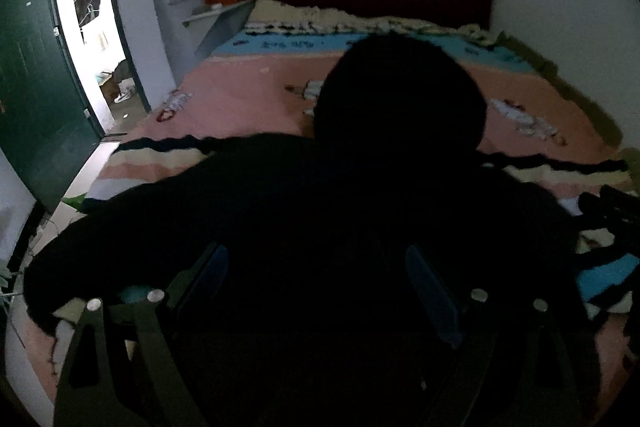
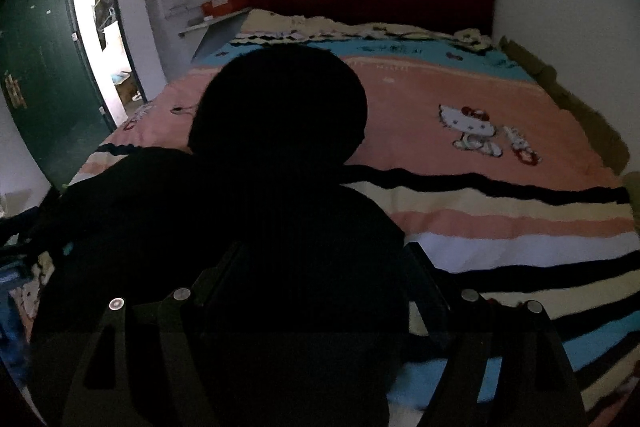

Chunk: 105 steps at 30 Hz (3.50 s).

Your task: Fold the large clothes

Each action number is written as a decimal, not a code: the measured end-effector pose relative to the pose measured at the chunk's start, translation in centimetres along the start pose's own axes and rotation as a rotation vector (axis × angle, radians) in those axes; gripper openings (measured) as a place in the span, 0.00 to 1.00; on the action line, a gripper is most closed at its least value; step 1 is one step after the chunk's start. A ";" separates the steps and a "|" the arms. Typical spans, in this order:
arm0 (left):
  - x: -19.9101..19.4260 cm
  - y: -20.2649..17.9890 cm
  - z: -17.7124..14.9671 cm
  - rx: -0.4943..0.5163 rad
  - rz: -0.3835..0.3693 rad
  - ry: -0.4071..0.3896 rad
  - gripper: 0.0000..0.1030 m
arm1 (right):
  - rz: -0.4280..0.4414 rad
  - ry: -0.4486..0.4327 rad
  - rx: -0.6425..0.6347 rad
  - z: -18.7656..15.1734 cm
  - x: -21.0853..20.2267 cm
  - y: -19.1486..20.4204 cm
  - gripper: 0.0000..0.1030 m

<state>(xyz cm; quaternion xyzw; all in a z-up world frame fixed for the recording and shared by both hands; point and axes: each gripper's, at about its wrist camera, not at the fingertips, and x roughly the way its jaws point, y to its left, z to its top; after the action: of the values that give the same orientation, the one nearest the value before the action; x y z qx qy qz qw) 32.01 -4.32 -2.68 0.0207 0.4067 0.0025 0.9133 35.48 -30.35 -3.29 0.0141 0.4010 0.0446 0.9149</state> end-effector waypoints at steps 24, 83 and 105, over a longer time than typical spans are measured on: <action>7.2 2.3 -3.9 -0.046 0.038 0.204 0.88 | -0.029 0.170 -0.009 -5.2 7.0 1.2 0.75; 4.3 49.7 -19.7 -1.174 -0.249 -0.025 0.18 | -0.140 0.138 0.111 -13.3 -11.7 5.0 0.95; -6.3 43.3 -8.7 -0.848 -0.256 -0.178 0.05 | -0.091 0.050 0.137 -14.0 -14.6 3.3 0.95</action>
<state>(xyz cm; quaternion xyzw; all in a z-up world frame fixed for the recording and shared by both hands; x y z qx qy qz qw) 21.90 39.08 -2.09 -0.4057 0.2888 0.0540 0.8655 15.16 -28.52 -1.89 0.0573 0.4263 -0.0242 0.9024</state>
